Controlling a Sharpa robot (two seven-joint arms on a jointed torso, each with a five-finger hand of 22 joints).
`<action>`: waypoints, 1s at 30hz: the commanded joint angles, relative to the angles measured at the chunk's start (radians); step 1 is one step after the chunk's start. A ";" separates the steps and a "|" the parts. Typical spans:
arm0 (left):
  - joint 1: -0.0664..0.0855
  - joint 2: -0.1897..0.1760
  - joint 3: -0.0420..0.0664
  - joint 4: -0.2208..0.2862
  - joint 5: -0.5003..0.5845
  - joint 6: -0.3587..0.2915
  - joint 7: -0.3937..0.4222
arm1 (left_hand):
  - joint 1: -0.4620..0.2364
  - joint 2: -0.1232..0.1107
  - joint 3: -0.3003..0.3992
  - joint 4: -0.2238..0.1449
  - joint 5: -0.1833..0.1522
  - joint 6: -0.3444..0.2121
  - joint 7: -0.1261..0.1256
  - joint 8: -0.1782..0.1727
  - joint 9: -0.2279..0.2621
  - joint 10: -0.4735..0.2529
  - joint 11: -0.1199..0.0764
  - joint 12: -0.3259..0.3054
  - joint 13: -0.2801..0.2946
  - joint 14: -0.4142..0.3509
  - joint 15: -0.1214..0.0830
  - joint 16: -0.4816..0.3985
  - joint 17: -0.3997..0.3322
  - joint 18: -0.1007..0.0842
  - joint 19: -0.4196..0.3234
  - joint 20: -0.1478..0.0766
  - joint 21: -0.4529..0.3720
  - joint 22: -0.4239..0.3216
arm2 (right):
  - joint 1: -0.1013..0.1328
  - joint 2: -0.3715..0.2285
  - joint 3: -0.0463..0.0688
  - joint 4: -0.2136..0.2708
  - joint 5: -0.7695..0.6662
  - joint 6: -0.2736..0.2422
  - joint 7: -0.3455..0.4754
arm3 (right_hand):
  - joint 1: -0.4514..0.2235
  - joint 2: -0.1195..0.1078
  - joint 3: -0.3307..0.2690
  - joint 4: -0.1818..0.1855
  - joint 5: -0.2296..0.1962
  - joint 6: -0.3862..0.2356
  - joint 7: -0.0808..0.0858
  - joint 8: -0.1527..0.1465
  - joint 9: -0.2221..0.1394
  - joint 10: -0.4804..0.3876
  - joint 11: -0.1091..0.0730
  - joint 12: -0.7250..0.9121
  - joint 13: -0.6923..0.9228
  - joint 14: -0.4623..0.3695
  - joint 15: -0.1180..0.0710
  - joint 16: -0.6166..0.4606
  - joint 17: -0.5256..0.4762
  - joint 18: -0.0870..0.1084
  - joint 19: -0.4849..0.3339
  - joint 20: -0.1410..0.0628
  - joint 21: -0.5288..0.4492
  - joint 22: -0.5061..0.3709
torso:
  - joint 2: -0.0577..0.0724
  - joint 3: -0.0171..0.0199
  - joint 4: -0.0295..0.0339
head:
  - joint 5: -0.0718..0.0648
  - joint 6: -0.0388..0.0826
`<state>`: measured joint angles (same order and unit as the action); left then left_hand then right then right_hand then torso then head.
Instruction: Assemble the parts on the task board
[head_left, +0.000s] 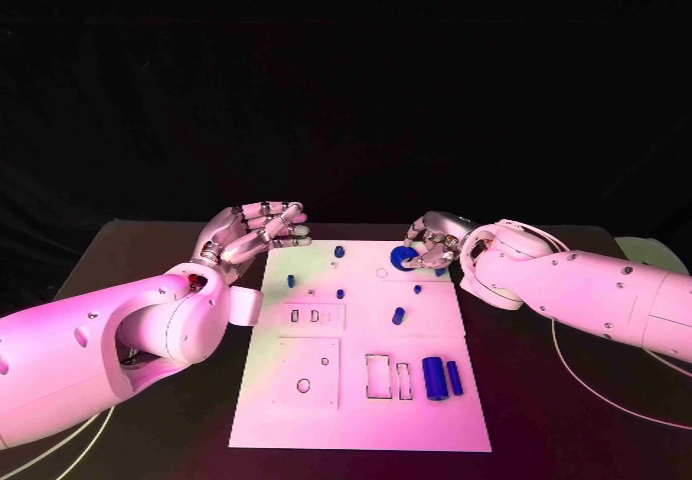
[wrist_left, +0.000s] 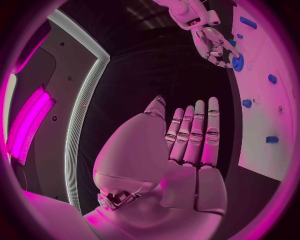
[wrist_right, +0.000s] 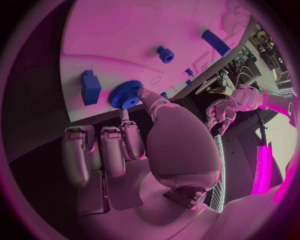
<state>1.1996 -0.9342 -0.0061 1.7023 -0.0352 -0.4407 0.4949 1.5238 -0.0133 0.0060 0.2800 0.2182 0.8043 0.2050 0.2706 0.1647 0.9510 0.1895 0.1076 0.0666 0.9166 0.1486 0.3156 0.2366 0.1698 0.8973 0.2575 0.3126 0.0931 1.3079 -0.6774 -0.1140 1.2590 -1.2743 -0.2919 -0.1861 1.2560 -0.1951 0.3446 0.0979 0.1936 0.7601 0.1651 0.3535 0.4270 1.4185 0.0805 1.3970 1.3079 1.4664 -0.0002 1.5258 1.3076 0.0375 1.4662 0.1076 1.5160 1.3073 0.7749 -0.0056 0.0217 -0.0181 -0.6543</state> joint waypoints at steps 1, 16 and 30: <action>0.001 0.004 0.001 0.000 0.002 0.018 0.005 | 0.013 0.000 0.006 0.000 0.002 -0.007 0.032 -0.005 -0.002 0.000 0.002 -0.003 -0.001 -0.005 0.001 -0.007 0.001 0.015 0.007 -0.003 -0.007 -0.001 | -0.001 0.004 -0.001 -0.004 -0.015 0.025 -0.006 | 0.015 0.002 0.007 -0.004 0.002 0.011 0.000 0.007 0.002 0.010 0.000 0.008 0.074 0.078 0.008 0.005 0.128 -0.018 0.054 0.008 0.004 0.196 | 0.000 0.0004 0.0008 | -0.001 -0.002; 0.001 0.006 0.001 -0.006 0.002 0.019 0.003 | 0.013 0.000 0.006 0.000 0.002 -0.007 0.032 -0.005 -0.002 0.000 0.002 -0.003 -0.001 -0.006 0.001 -0.007 0.002 0.015 0.007 -0.003 -0.007 -0.001 | -0.010 0.011 -0.005 -0.002 -0.177 0.042 -0.014 | 0.050 0.024 0.082 -0.027 -0.045 0.070 -0.010 0.027 -0.005 0.041 -0.009 0.047 0.117 0.079 0.001 0.009 0.138 -0.024 0.069 0.003 0.020 0.218 | 0.000 0.0008 -0.0006 | 0.001 -0.006; 0.001 0.006 0.001 -0.008 0.002 0.020 0.001 | 0.014 0.001 0.007 0.001 0.002 -0.008 0.032 -0.005 -0.002 -0.001 0.002 -0.004 -0.001 -0.007 0.002 -0.009 0.002 0.015 0.008 -0.003 -0.007 -0.001 | -0.013 0.011 -0.005 0.013 -0.200 -0.062 0.011 | 0.039 0.026 0.146 -0.035 0.008 0.123 -0.025 0.026 -0.014 0.060 -0.023 0.067 0.141 0.080 -0.010 0.010 0.141 -0.033 0.092 -0.007 0.042 0.248 | 0.000 0.0006 0.0004 | 0.001 -0.001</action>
<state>1.1996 -0.9301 -0.0061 1.6935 -0.0351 -0.4390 0.4916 1.5279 -0.0092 0.0060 0.2800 0.2182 0.8043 0.2050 0.2707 0.1639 0.9510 0.1895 0.1075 0.0666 0.9166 0.1486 0.3119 0.2376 0.1698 0.9008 0.2540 0.3126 0.0933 1.3007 -0.6676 -0.1155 1.2714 -1.4410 -0.3191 -0.1814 1.2954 -0.1740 0.4859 0.0620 0.1977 0.8457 0.1701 0.3758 0.4124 1.4604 0.0616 1.4617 1.3076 1.4643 -0.0023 1.5297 1.3073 0.0221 1.4662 0.1076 1.5540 1.3078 0.7748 -0.0048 0.0217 -0.0170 -0.6579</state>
